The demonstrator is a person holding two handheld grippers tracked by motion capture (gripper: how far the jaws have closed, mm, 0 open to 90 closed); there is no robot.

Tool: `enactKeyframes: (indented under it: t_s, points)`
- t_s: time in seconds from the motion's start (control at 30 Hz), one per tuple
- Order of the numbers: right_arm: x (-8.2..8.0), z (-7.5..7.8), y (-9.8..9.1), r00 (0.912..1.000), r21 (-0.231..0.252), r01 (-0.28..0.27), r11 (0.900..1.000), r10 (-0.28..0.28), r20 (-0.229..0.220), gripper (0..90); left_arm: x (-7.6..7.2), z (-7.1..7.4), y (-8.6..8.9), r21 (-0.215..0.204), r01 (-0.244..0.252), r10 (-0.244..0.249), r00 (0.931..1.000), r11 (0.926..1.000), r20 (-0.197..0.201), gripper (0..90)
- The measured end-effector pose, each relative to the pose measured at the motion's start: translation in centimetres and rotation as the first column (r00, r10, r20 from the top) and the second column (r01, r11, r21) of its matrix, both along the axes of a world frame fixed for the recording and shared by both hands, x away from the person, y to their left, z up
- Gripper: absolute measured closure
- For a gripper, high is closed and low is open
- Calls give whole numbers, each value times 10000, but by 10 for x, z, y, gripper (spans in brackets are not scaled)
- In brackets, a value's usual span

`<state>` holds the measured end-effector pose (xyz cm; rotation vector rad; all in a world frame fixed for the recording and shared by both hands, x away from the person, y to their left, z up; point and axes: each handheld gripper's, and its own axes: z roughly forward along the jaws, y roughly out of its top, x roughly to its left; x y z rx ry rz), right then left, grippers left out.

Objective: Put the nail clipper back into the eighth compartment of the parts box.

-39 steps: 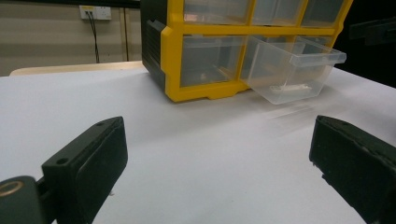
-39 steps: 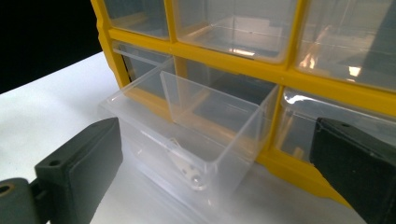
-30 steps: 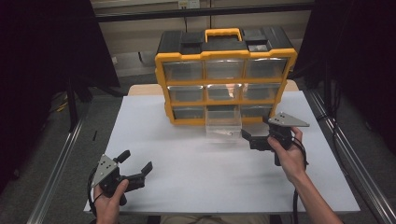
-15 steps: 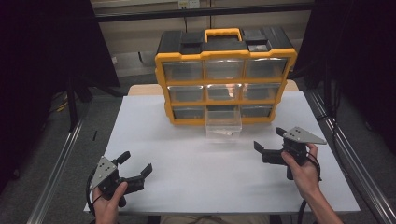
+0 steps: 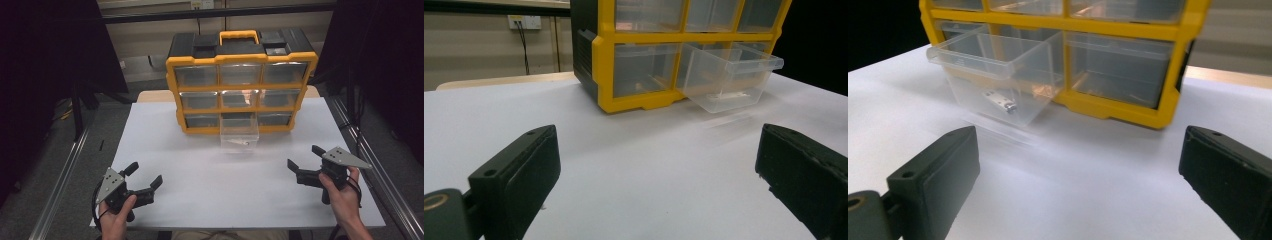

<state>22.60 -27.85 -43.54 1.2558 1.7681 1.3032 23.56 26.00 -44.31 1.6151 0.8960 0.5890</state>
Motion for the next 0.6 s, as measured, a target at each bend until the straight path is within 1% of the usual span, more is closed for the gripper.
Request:
enactKeyframes:
  t_s: [0.07, 0.1, 0.13, 0.2, 0.3, 0.33, 0.37, 0.43, 0.5, 0.53, 0.6]
  points:
    - [-4, -1, -4, 9999, 82, 121, 9999, -120, -45, 24, 0, 0, 0, 7, -16, 16, 10000, 10000, 4, 43]
    - [-5, -1, -6, 9999, 62, 147, 9999, -146, -22, 23, 1, 0, 0, 8, -65, 65, 10000, 10000, 16, 43]
    - [-7, -1, -8, 9998, 89, 180, 9998, -180, -64, 24, 1, 0, 0, -90, -84, 84, 10000, 9999, 5, 43]
    - [-11, -1, -12, 9997, 63, 242, 9997, -242, -82, 24, 1, 0, 0, -72, -150, 150, 9999, 9999, -13, 43]
    - [-15, -4, -16, 9992, 71, 389, 9992, -389, -49, 24, 1, 0, 1, 135, -110, 110, 9999, 9998, 17, 43]
    - [-16, -4, -17, 9992, 92, 398, 9992, -397, -87, 24, 1, 0, -1, -34, -90, 90, 10000, 10000, -11, 43]
    - [-17, -6, -17, 9990, 131, 441, 9989, -440, -94, 23, 1, 0, -1, -39, -67, 67, 10000, 10000, -18, 43]
    - [-18, -10, -18, 9984, 193, 558, 9983, -558, 7, 24, 1, 0, -2, -361, -79, 79, 10000, 9993, -10, 43]
    - [-20, -17, -17, 9980, 375, 626, 9973, -621, -134, 24, 1, 1, 0, -72, -76, 76, 10000, 9999, 54, 43]
    - [-21, -20, -17, 9978, 311, 618, 9976, -610, -258, 24, 1, 1, 0, -123, -84, 85, 9999, 9999, 63, 43]
    - [-21, -22, -17, 9980, 205, 538, 9983, -532, -330, 23, 2, 1, 0, -109, -115, 116, 9999, 9999, 87, 43]
